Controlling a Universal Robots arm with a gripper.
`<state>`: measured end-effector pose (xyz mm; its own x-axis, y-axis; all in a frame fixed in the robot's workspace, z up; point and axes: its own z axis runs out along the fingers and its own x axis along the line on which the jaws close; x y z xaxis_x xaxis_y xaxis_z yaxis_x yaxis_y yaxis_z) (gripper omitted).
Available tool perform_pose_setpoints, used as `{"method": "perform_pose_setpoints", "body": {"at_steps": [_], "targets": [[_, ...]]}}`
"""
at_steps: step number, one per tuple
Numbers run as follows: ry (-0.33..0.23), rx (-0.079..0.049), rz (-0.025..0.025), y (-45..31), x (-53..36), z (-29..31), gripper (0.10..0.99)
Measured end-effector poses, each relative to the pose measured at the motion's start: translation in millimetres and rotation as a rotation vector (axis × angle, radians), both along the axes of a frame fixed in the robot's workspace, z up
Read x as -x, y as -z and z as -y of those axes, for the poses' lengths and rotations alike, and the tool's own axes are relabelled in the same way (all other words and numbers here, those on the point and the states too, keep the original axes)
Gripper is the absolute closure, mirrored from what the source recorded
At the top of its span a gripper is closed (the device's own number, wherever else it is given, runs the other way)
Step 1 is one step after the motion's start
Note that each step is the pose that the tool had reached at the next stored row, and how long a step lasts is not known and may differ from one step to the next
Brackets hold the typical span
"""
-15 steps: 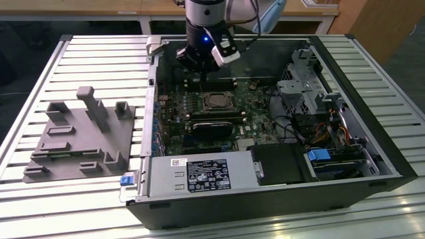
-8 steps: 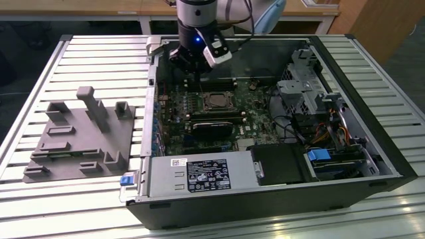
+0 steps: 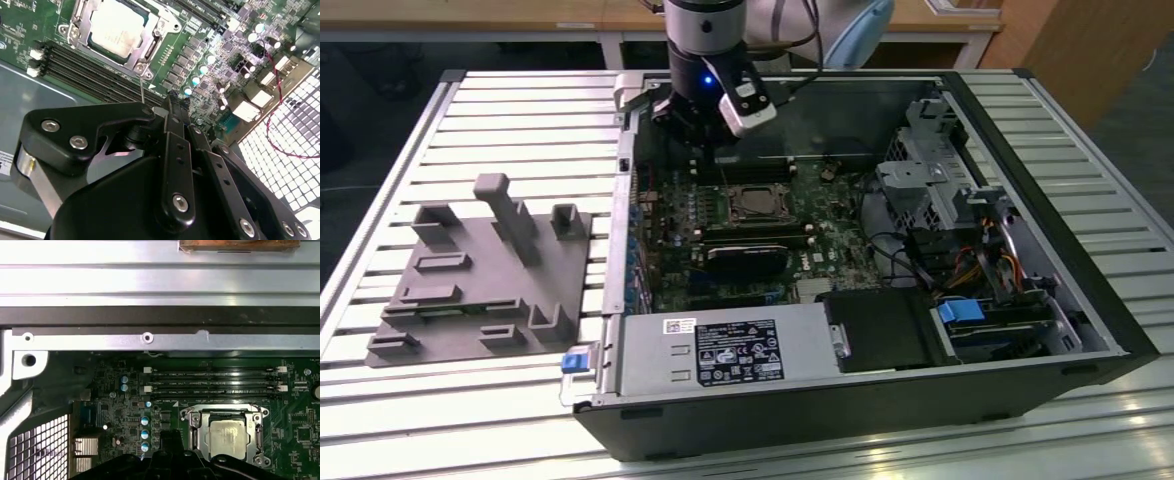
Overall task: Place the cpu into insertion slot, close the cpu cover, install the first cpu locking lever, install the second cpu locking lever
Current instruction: 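Install the first cpu locking lever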
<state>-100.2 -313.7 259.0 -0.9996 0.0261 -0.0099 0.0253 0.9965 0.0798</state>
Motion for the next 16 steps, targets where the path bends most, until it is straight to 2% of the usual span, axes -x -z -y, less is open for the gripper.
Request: {"method": "perform_pose_setpoints", "body": {"at_steps": [10, 16], "targets": [[-0.001, 0.000, 0.0004, 2.8, 1.0, -13.1, 0.980], [-0.001, 0.000, 0.0004, 3.3, -1.2, -14.8, 0.980]]}}
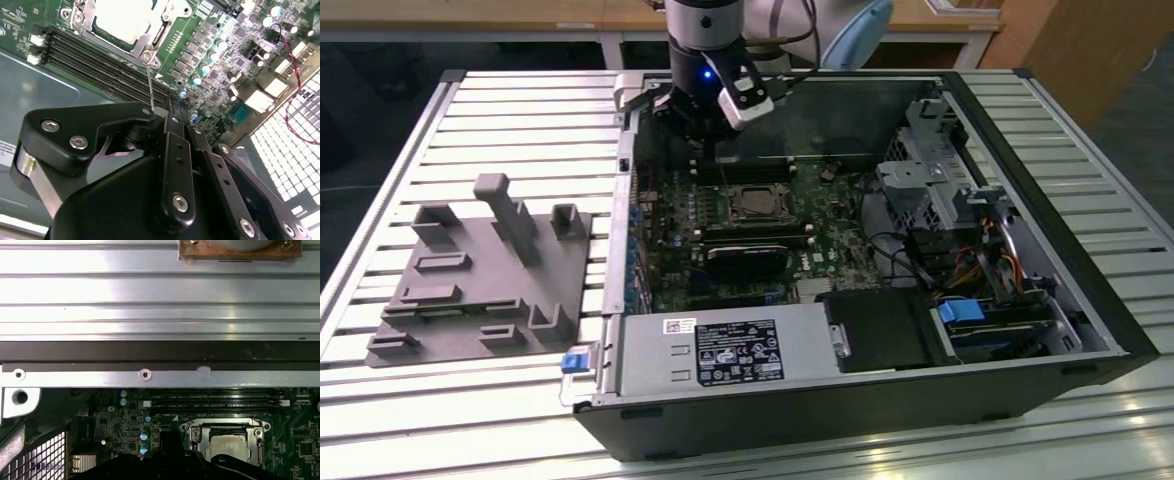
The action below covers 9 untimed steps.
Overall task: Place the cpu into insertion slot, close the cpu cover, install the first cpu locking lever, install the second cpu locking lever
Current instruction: 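Install the first cpu locking lever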
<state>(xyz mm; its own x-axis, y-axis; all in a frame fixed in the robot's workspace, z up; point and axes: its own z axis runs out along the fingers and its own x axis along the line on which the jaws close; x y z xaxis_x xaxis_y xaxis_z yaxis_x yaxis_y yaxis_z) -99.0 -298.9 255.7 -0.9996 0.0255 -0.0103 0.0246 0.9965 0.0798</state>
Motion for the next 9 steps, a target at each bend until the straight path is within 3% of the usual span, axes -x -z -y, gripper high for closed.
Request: {"method": "perform_pose_setpoints", "body": {"at_steps": [9], "targets": [[0.000, 0.000, -0.0001, 0.7, -13.3, 0.0, 0.980]]}}
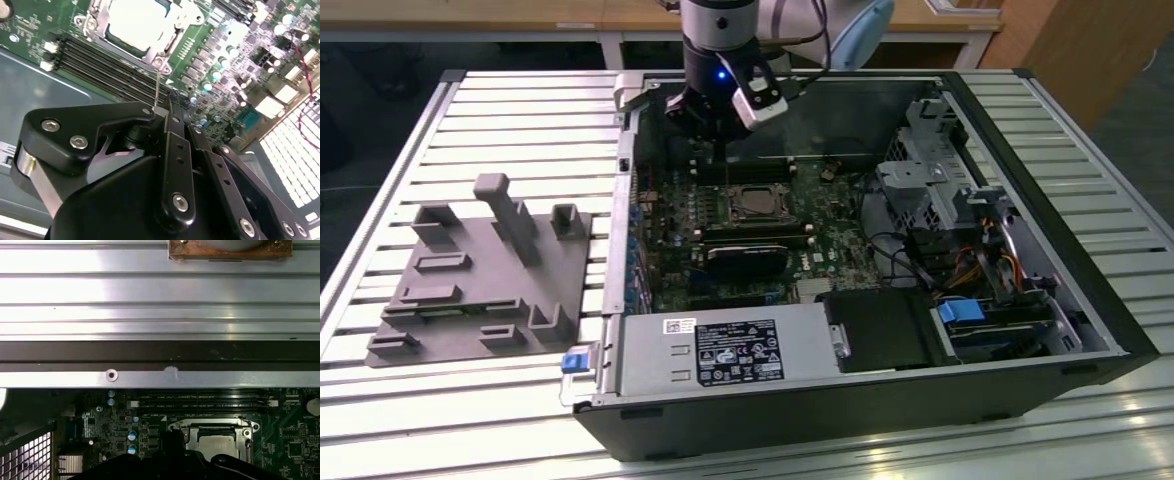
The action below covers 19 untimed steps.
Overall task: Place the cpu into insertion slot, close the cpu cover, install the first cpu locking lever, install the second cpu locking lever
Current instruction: 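Install the first cpu locking lever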
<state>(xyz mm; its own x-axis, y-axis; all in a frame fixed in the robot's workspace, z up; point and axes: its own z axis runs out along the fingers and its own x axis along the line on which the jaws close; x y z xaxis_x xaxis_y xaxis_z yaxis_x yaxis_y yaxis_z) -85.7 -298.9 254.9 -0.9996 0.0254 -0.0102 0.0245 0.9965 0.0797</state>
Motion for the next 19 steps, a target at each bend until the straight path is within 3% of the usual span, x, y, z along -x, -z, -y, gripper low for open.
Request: {"method": "perform_pose_setpoints", "body": {"at_steps": [5, 19], "targets": [[0.000, 0.000, 0.0001, 0.5, -5.5, 0.0, 0.980], [0.000, 0.000, 0.0001, 1.3, -9.9, 0.0, 0.980]]}}
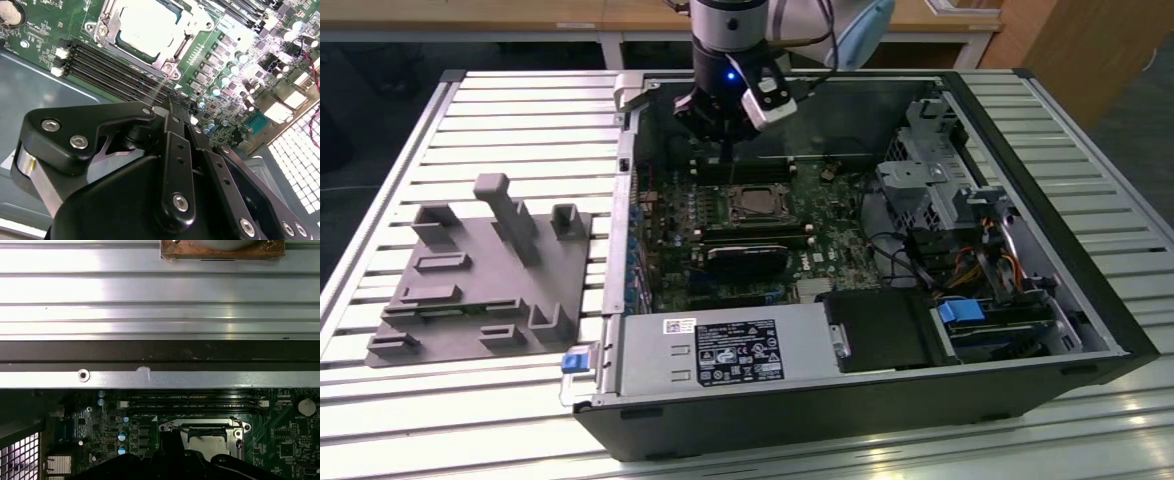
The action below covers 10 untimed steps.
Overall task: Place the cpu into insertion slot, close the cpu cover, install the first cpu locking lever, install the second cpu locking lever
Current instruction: 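Install the first cpu locking lever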
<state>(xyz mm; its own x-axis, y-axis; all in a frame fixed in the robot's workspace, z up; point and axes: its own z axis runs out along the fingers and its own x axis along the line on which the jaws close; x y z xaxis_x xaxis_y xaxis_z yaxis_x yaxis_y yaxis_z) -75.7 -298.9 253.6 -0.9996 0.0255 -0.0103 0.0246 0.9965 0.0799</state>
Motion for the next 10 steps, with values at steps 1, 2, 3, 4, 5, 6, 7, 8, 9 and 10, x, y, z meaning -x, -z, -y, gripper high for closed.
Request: {"method": "perform_pose_setpoints", "body": {"at_steps": [1, 2, 3, 4, 5, 6, 7, 8, 9, 10], "targets": [[0.000, 0.000, 0.0000, 0.1, -0.6, 0.0, 0.980], [0.000, 0.000, -0.0001, 0.2, -1.5, 0.0, 0.980], [0.000, 0.000, -0.0001, 0.3, -2.7, 0.0, 0.980], [0.000, 0.000, 0.0000, 0.4, -4.2, 0.0, 0.980], [0.000, 0.000, 0.0000, 0.5, -6.1, 0.0, 0.980], [0.000, 0.000, 0.0000, 0.7, -8.0, 0.0, 0.980], [0.000, 0.000, -0.0001, 0.9, -10.4, 0.0, 0.980], [0.000, 0.000, -0.0001, 1.2, -12.4, 0.0, 0.980], [0.000, -0.001, 0.0000, 1.4, -13.5, 0.0, 0.980], [0.000, -0.005, -0.0001, 1.7, -13.8, 0.1, 0.980]]}}
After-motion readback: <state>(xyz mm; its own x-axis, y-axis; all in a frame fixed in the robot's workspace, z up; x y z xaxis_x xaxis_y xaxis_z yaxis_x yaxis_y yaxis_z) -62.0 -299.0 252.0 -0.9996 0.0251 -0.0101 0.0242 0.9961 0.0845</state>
